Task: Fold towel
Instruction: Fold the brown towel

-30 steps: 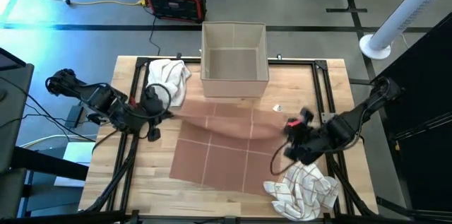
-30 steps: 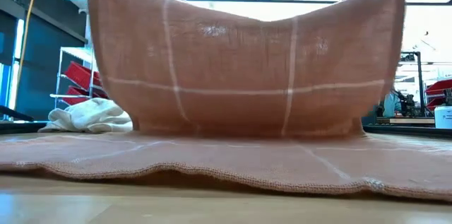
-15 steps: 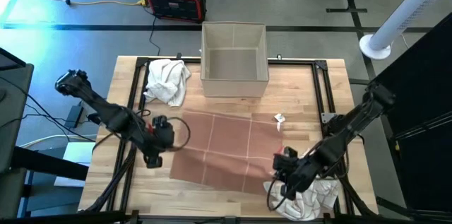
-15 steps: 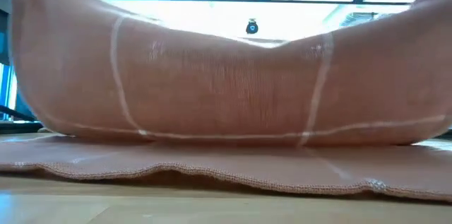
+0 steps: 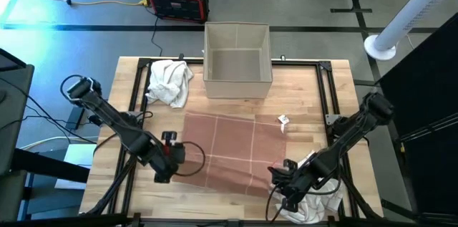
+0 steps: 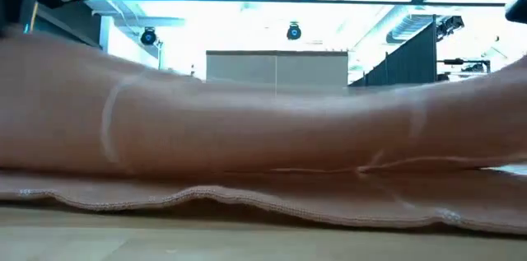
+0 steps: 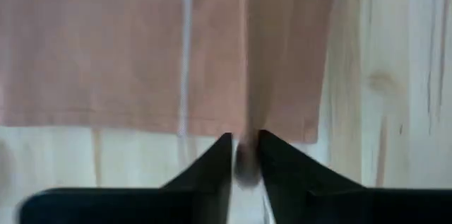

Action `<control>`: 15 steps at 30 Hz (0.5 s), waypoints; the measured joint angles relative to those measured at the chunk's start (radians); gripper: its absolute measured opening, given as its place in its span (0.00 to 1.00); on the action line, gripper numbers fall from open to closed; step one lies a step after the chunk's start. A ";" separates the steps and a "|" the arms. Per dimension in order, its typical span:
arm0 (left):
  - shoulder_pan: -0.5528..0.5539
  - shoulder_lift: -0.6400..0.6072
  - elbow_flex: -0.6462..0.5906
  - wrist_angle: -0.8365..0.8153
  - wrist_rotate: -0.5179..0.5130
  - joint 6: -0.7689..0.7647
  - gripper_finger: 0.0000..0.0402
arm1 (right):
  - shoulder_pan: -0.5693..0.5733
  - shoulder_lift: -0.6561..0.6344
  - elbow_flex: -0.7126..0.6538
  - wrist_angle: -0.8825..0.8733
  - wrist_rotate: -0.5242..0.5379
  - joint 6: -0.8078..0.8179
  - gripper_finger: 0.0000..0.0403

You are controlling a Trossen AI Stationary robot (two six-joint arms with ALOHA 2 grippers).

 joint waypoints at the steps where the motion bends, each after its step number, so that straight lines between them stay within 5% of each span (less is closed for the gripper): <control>1: 0.000 0.016 0.000 0.000 0.021 -0.001 0.24 | 0.000 0.004 0.000 0.000 -0.022 0.012 0.19; 9: 0.005 0.043 0.019 -0.050 0.201 -0.009 0.46 | -0.001 -0.011 0.000 -0.017 -0.225 0.090 0.48; 12: 0.008 0.022 0.049 -0.055 0.164 -0.048 0.46 | 0.000 -0.046 0.002 -0.025 -0.179 0.131 0.48; 15: 0.008 0.006 0.057 -0.014 0.021 -0.061 0.45 | 0.000 -0.079 0.002 -0.034 -0.029 0.152 0.45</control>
